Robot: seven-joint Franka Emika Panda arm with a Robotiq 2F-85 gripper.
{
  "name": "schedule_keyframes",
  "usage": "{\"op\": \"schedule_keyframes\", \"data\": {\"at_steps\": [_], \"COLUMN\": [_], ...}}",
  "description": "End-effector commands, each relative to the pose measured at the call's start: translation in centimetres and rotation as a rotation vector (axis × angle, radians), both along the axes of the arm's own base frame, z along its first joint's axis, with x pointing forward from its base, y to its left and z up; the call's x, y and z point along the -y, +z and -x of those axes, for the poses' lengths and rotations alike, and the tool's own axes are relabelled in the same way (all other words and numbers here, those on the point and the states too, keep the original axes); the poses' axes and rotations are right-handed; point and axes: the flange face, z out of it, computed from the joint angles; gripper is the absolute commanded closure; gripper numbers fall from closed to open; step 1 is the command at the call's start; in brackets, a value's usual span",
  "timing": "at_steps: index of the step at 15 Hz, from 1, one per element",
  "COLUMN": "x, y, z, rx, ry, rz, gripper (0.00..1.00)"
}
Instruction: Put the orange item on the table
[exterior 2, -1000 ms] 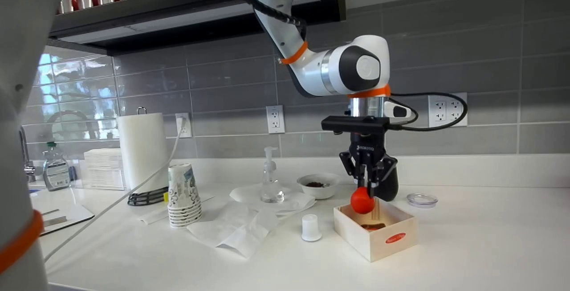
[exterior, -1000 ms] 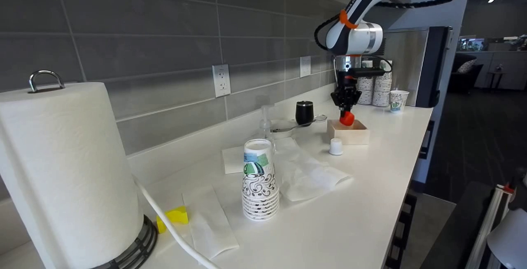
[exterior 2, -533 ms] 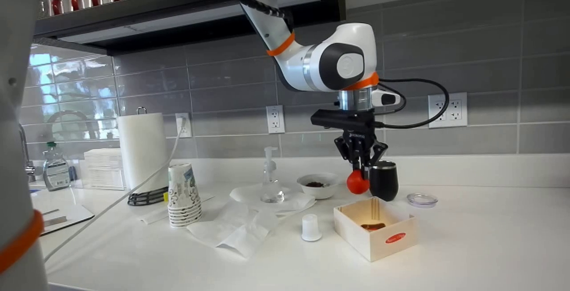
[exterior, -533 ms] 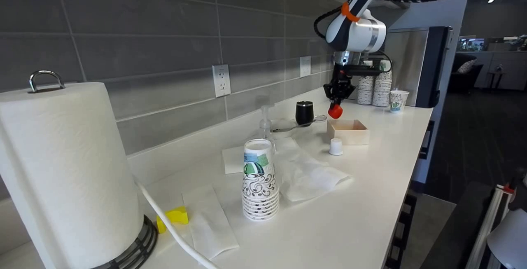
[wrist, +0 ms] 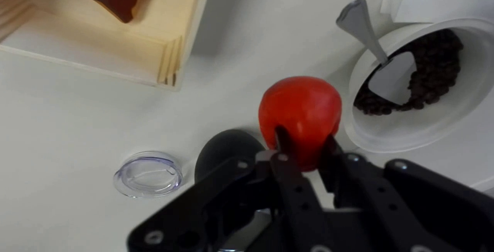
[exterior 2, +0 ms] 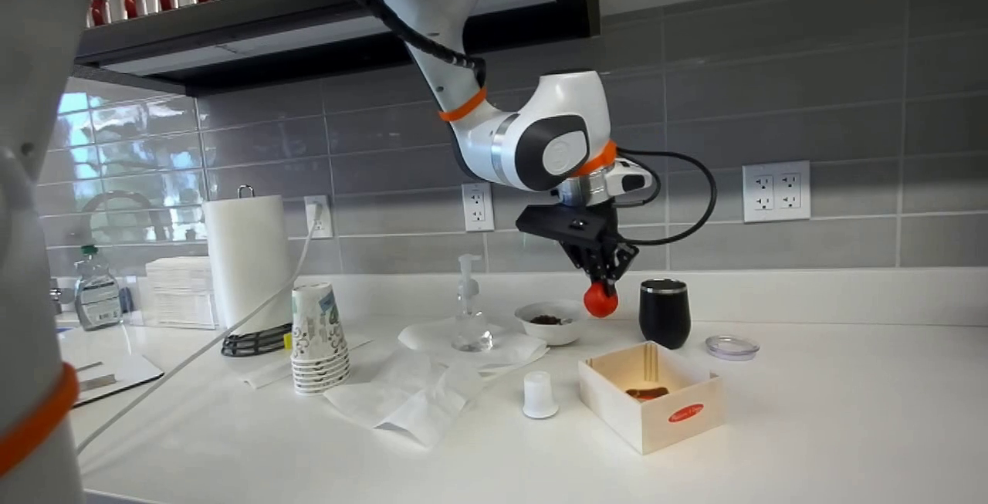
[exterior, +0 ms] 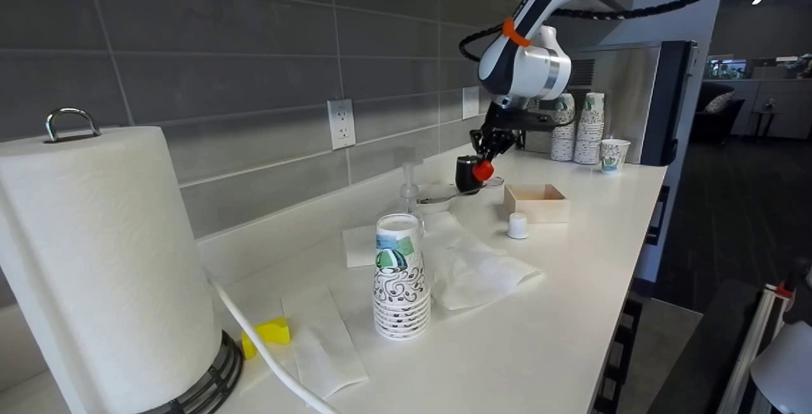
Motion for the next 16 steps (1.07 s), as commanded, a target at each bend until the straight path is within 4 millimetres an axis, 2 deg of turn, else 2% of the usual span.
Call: {"op": "schedule_keyframes", "data": {"at_steps": [1,6,7,8,15,16], "x": [-0.8,-0.9,-0.9,-0.9,-0.8,-1.0], "y": [-2.1,-4.8,-5.1,-5.3,-5.3,-5.1], "z": [-1.5,-2.3,-2.4,-2.5,-1.7,-1.3], "rx": [0.025,0.028,0.027,0.027,0.019,0.018], "ry": [-0.012,-0.023,-0.025,-0.028,-0.032,-0.029], "rz": [0.018,0.049,0.051,0.052,0.068,0.069], "gripper": [0.95,0.95,0.55,0.54,0.02,0.00]}}
